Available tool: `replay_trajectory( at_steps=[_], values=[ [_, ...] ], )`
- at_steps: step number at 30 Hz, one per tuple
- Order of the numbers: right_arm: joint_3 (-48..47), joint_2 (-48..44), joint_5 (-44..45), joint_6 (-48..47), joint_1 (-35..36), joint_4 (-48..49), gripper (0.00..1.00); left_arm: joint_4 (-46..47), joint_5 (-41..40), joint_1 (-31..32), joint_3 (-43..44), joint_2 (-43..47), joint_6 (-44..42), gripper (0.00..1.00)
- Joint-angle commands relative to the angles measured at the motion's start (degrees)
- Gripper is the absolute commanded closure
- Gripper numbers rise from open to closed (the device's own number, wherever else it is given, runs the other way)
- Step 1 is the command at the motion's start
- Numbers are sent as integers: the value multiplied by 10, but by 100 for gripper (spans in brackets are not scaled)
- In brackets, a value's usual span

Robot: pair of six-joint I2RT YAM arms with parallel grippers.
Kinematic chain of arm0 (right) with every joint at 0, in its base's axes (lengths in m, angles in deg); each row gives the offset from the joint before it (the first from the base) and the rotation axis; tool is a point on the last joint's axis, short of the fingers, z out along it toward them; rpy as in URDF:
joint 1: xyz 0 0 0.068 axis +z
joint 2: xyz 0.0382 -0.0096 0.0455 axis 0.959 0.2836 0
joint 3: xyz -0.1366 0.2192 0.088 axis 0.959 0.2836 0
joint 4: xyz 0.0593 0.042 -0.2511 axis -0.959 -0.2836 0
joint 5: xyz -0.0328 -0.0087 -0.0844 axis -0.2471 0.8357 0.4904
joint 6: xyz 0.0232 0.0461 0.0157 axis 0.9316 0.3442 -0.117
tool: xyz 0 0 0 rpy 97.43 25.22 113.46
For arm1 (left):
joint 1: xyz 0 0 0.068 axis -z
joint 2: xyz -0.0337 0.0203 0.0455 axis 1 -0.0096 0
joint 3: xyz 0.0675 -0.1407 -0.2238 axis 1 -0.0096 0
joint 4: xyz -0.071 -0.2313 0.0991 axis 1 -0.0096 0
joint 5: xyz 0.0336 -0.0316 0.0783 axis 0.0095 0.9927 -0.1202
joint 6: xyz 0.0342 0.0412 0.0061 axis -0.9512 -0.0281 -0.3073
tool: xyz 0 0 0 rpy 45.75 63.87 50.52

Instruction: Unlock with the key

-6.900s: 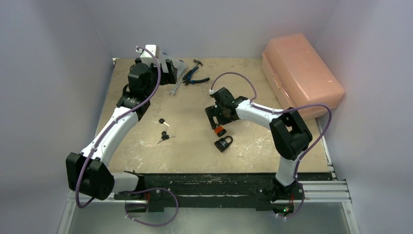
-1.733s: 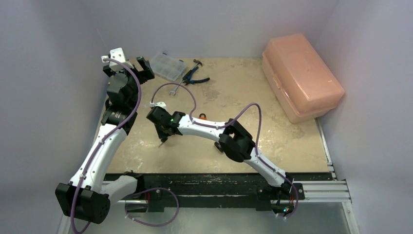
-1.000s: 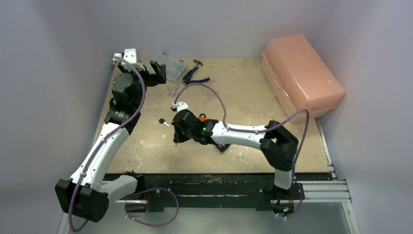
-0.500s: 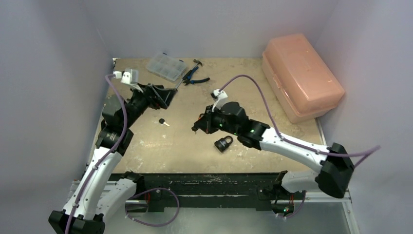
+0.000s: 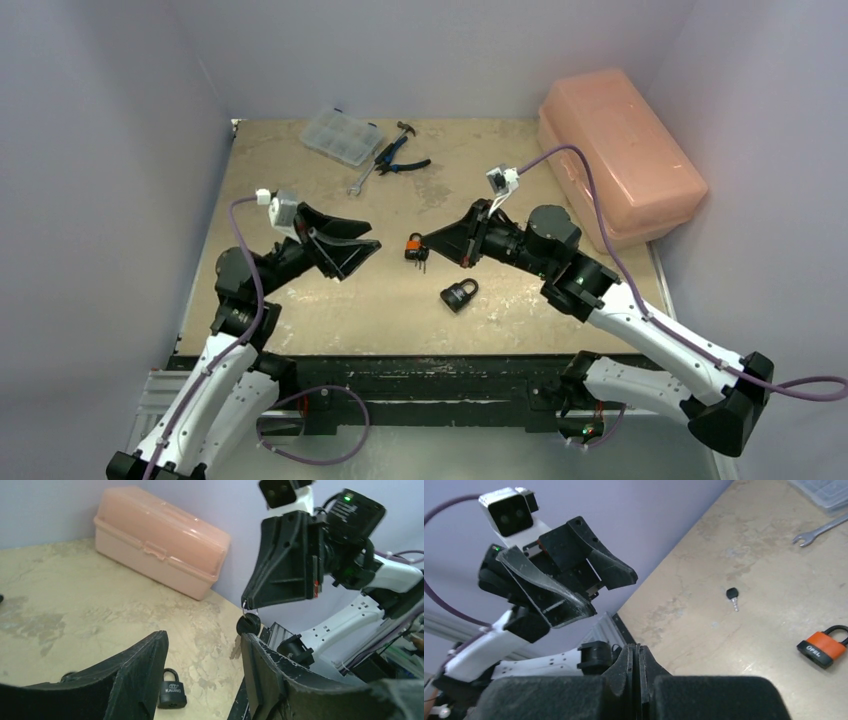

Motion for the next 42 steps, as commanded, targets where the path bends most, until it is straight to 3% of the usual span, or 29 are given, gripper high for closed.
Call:
replay_trajectory(
  at_steps=[1, 7, 12, 17, 23, 30, 33, 37, 42],
  values=[
    [-41, -11, -26, 50, -8, -31, 100, 116, 12, 25, -28, 21, -19, 43],
    [-90, 12, -26, 85, -22, -112, 100, 181, -45, 128, -78, 5, -128, 42],
    [-97, 29, -69, 103, -34, -124, 100, 197, -61, 160, -78, -26, -177, 54],
    [-111, 35, -106, 110, -36, -124, 100, 237, -78, 165, -96, -28, -203, 45],
    [-132, 41, -131, 104, -36, -147, 100, 277, -54, 188, -96, -77, -227, 41],
    [-155, 32, -145, 89, -37, -185, 100, 130, -7, 238, -17, -124, -366, 41],
    [-154, 26, -145, 87, -37, -191, 100, 115, -7, 240, -13, -124, -387, 48],
    [-149, 23, -147, 85, -37, -194, 100, 107, 4, 240, -17, -103, -396, 50],
    [-152, 26, -150, 80, -37, -200, 100, -1, 20, 241, 18, -81, -474, 51]
  ],
)
